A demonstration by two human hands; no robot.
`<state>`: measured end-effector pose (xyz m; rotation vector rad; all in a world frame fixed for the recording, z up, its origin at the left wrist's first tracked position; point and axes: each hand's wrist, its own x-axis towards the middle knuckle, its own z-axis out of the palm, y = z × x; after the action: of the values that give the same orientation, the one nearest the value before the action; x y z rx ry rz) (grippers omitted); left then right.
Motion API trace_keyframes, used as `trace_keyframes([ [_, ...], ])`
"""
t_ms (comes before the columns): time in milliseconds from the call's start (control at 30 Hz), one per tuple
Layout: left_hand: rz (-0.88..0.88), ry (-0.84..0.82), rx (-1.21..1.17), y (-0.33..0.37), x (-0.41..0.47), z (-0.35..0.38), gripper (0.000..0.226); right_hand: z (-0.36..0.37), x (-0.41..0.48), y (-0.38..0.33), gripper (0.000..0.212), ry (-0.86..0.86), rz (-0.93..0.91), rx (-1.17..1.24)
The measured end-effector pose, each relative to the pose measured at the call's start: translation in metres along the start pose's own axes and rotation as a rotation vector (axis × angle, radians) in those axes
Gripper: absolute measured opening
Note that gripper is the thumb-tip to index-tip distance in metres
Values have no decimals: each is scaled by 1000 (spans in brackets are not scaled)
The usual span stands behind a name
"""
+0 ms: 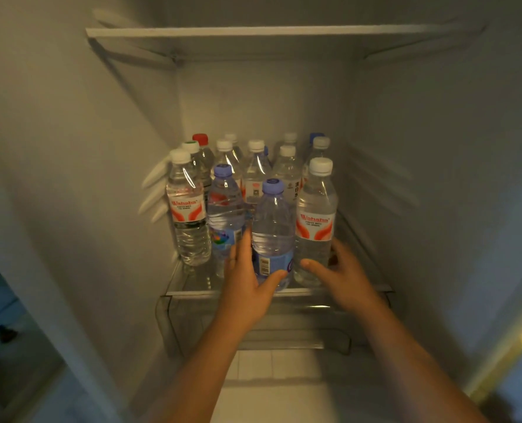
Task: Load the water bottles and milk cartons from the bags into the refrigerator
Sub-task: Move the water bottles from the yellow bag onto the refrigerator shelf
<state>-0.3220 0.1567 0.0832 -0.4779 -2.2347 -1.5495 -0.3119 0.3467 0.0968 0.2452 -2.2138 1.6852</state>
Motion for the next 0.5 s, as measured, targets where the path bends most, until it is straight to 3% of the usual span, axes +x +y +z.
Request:
trace_keyframes([
  [167,-69,101,-55,-7,1,0,83,1,6,10,42,6,48,-198],
  [500,-230,214,53,-4,18,3,38,10,20,11,21,13,114,-333],
])
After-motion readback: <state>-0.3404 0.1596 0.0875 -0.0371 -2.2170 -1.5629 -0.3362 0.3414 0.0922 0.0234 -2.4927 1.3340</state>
